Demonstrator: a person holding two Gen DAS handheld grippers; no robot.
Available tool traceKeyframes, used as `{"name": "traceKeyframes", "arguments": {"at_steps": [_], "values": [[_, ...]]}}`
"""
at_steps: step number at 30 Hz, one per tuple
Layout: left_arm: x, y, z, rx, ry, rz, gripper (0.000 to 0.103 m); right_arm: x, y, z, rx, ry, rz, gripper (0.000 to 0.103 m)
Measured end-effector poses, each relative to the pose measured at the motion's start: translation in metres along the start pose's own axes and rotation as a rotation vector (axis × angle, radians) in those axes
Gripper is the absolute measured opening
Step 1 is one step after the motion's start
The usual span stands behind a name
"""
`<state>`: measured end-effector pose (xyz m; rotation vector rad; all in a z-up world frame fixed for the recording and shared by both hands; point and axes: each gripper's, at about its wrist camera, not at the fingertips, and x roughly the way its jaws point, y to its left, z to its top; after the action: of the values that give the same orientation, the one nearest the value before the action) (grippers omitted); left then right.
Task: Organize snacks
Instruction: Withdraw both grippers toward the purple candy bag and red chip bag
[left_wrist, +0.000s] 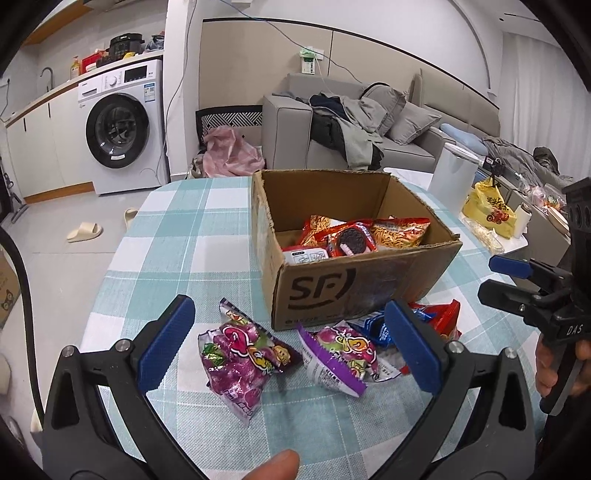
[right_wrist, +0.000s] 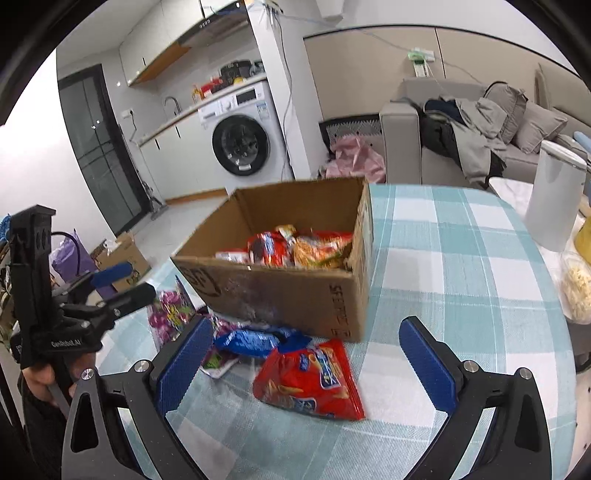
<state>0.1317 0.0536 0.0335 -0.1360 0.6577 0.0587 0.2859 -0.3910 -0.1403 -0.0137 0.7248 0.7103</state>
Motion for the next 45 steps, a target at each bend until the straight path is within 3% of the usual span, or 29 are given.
{"name": "traceKeyframes", "arguments": {"at_steps": [16, 34, 42, 45], "values": [[0.018, 0.018, 0.000, -0.041, 0.041, 0.048, 0.102, 0.042, -0.002, -0.016, 0.008, 0.149, -0.021, 0.103], [0.070, 0.059, -0.016, -0.112, 0.190, 0.135, 0.102, 0.073, 0.001, -0.035, -0.011, 0.259, -0.022, 0.103], [0.095, 0.065, -0.029, -0.126, 0.275, 0.123, 0.102, 0.076, 0.001, -0.037, -0.028, 0.273, -0.028, 0.103], [0.101, 0.063, -0.031, -0.113, 0.289, 0.127, 0.095, 0.074, 0.001, -0.036, -0.017, 0.273, -0.010, 0.103]]}}
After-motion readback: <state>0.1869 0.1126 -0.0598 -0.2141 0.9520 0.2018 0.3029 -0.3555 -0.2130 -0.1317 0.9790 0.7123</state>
